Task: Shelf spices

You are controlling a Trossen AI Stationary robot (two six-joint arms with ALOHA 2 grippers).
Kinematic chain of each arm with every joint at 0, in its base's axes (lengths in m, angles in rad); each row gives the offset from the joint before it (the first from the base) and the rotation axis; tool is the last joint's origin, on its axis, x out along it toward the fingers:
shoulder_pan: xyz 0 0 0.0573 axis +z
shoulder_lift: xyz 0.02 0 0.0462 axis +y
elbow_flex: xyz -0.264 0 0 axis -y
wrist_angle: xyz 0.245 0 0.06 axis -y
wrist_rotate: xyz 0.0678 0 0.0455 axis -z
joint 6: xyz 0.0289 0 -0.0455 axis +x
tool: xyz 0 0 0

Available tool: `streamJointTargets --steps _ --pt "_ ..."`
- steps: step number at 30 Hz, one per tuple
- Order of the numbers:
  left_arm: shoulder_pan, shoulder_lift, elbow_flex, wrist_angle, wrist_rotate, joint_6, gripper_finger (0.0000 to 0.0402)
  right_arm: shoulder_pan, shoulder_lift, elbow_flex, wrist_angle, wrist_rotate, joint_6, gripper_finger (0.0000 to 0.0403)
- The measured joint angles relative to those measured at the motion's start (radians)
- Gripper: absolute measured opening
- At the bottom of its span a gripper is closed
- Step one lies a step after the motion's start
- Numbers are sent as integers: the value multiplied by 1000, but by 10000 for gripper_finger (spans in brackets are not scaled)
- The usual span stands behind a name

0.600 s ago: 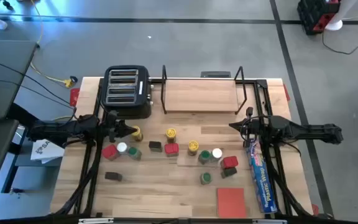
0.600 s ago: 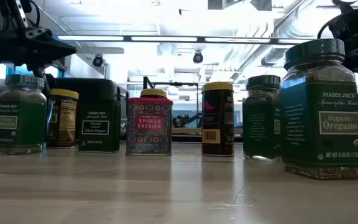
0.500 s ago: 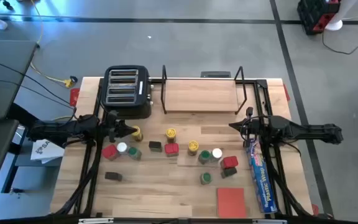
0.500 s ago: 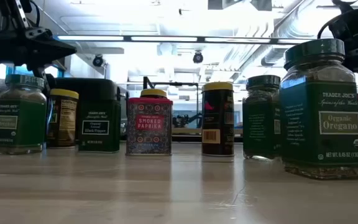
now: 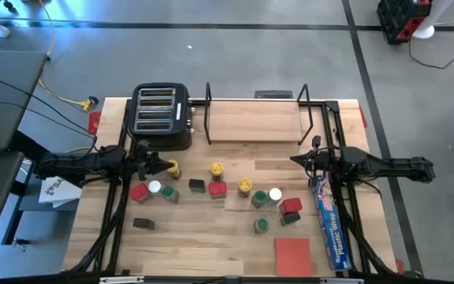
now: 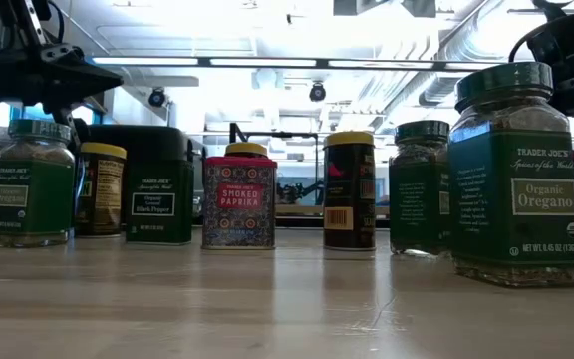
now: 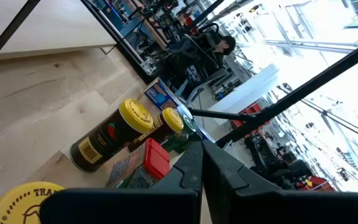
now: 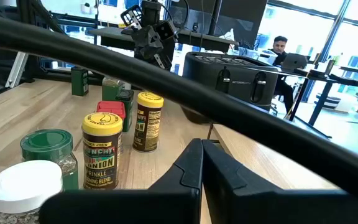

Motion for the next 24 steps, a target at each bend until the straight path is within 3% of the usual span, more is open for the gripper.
streamJointTargets --steps 22,24 --pt "0 0 0 0 0 0 1 0 0 0 0 0 0 0" --pt "0 0 0 0 0 0 1 0 0 0 21 -15 73 0"
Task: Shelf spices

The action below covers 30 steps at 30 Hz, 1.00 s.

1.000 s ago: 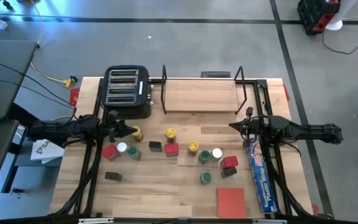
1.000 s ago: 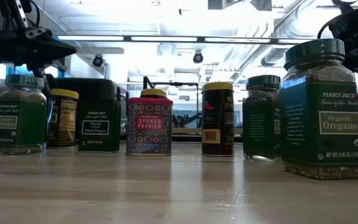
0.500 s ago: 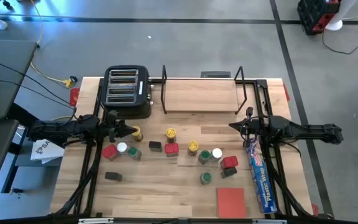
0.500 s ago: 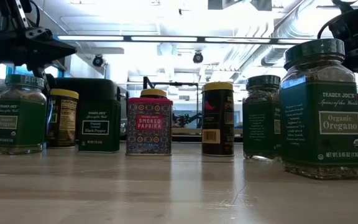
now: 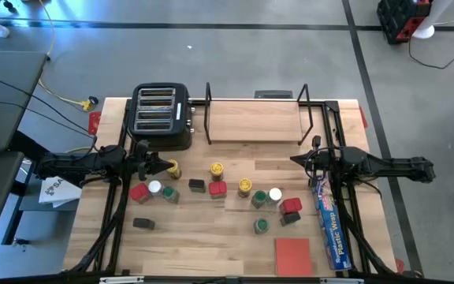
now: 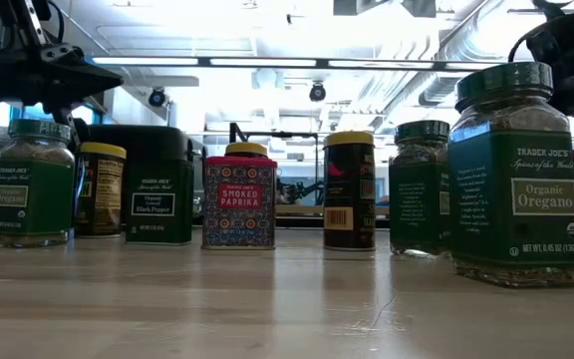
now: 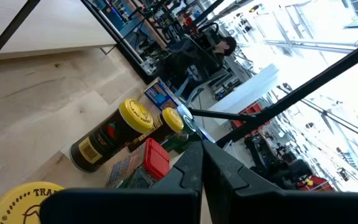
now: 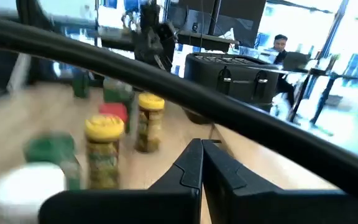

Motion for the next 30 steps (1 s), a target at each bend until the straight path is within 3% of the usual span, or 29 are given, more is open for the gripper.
streamJointTargets --steps 2,5,8,15,18,22,24,30 --pt "0 0 0 0 0 0 1 0 1 0 90 -79 221 0" --pt "0 0 0 1 -2 0 1 1 0 0 247 -179 423 0" --pt "0 0 0 10 -56 8 1 12 4 0 373 -255 472 0" --pt "0 0 0 37 -235 8 1 79 95 0 538 -229 340 0" --pt "0 0 0 43 -285 20 1 90 142 0 536 -170 520 0" --pt "0 0 0 44 -295 84 1 88 180 1 539 13 733 0" --pt "0 0 0 44 -295 115 1 86 203 16 515 36 700 0" --pt "0 0 0 54 -326 129 1 91 341 238 265 -176 470 0"
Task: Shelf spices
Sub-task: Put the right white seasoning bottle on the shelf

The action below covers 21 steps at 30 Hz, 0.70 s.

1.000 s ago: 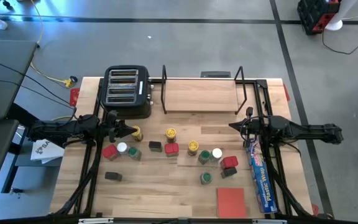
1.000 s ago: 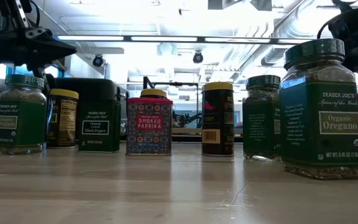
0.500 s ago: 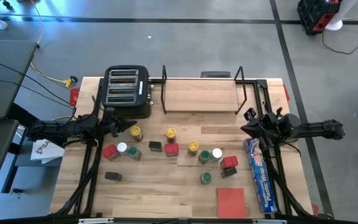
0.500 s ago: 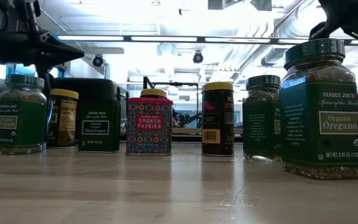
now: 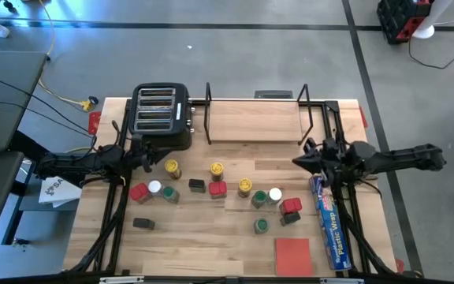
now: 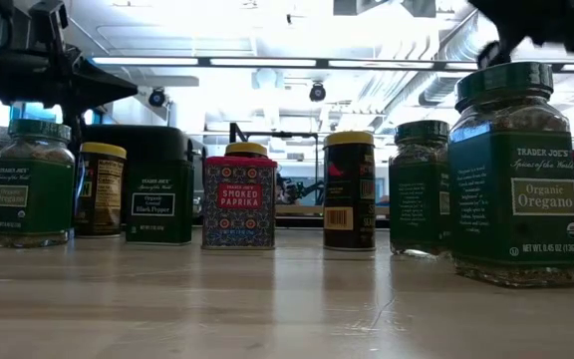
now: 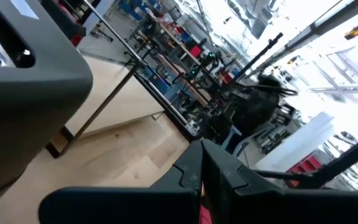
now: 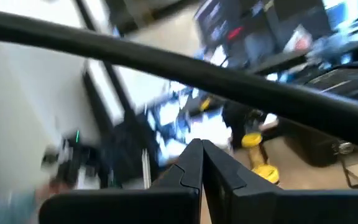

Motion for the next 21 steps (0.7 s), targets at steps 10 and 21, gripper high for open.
streamJointTargets --steps 10,21 --pt "0 0 0 70 24 119 1 -1 408 580 -901 -11 -210 80" --pt "0 0 0 128 36 132 1 4 814 780 -1134 -97 -284 280"
